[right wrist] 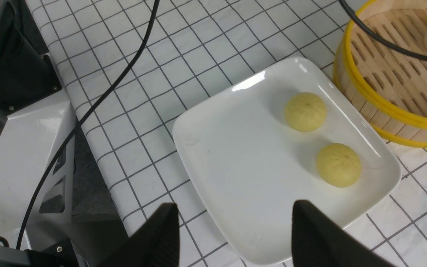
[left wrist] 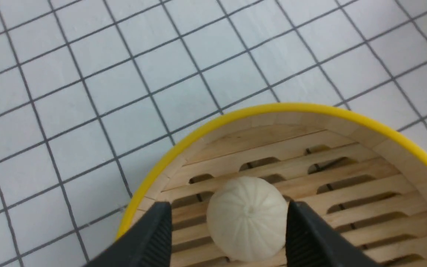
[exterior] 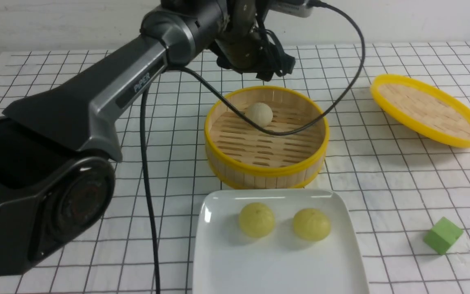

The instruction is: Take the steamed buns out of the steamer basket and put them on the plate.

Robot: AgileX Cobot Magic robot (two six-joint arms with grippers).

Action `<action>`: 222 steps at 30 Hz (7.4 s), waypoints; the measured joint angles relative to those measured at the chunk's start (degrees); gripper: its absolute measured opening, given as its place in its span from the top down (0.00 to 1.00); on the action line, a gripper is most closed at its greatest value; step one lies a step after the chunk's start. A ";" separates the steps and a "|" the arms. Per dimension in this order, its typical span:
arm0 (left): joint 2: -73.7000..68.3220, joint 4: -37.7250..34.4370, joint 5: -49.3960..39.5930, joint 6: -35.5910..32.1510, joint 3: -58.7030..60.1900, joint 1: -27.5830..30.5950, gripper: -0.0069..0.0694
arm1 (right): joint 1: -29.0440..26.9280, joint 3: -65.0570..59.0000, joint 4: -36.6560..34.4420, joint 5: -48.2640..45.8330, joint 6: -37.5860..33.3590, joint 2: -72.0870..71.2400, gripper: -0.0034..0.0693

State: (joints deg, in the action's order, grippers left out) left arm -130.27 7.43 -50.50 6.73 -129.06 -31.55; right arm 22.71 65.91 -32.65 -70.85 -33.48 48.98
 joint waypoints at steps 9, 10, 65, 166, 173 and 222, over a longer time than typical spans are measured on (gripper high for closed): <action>-4.07 -4.96 3.07 -2.55 -0.07 1.16 0.35 | 0.00 0.00 -0.07 -0.05 0.00 0.00 0.39; -4.65 -5.70 3.18 -3.23 -0.07 1.10 0.35 | 0.00 0.00 -0.07 -0.05 0.00 0.00 0.39; 23.56 -12.36 -20.40 -4.31 -3.33 1.05 0.87 | 0.00 0.00 -0.96 -0.15 0.00 0.00 0.39; 37.27 -19.73 -8.45 -19.96 40.97 1.05 0.42 | 0.00 0.00 -3.70 3.23 -0.96 0.00 0.39; 44.89 -1.24 -9.74 -11.29 33.11 1.05 0.42 | 0.00 0.00 -3.70 14.75 -0.96 0.00 0.39; 118.62 5.37 -18.06 1.59 71.72 1.05 0.51 | 0.00 -10.79 8.63 5.11 13.32 -41.34 0.40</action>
State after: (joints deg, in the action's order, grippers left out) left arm -11.66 12.80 -68.56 8.32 -57.35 -30.50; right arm 22.71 55.12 -24.02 -65.73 -20.16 7.64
